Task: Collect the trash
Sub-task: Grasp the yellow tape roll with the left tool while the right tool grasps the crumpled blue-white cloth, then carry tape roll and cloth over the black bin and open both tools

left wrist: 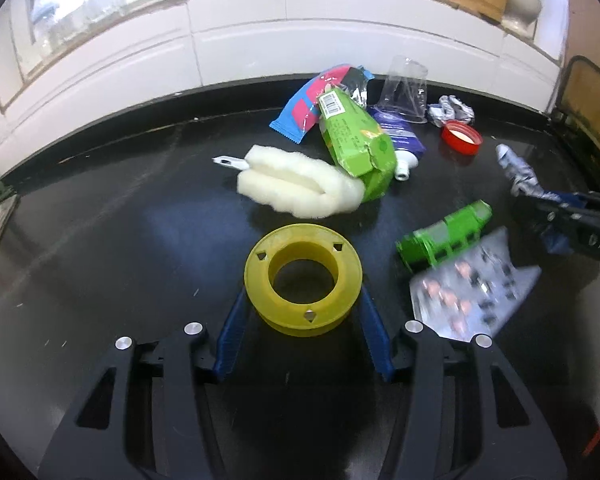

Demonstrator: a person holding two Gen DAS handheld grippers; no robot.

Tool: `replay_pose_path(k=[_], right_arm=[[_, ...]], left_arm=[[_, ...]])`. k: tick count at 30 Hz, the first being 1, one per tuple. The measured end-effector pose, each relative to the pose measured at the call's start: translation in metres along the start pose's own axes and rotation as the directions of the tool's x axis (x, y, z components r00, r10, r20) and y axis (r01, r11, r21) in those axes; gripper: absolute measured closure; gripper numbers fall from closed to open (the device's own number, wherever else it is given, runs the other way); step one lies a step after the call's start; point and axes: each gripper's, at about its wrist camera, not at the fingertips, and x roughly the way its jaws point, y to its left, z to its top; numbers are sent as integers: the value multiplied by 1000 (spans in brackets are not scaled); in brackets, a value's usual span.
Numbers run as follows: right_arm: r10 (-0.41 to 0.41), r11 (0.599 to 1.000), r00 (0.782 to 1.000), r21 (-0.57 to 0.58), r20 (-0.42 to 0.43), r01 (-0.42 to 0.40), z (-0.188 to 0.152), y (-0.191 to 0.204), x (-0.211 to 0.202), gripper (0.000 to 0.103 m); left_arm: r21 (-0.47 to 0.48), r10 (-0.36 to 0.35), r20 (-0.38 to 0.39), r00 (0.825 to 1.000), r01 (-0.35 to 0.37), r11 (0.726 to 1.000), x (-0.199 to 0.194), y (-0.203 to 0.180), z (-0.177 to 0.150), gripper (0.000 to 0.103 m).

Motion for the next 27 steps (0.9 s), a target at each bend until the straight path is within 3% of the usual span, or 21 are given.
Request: replay_pose_path(k=[14,20,27], right_arm=[[38,999,994,-9,100,-37,-92,15,-126,75],[39,999,993,-19,112,-37,-115,23,-148,75],[40,999,992,-27,124,-37,-116,26,-155,75]], left_arm=[[-49,-16,41,999,18,999,-102,-15,-87,51],[-38,-18,42,999,20,999,-112,-20,-96,51],[-49,-11,52,999,14,999,-117,-16,-95,51]])
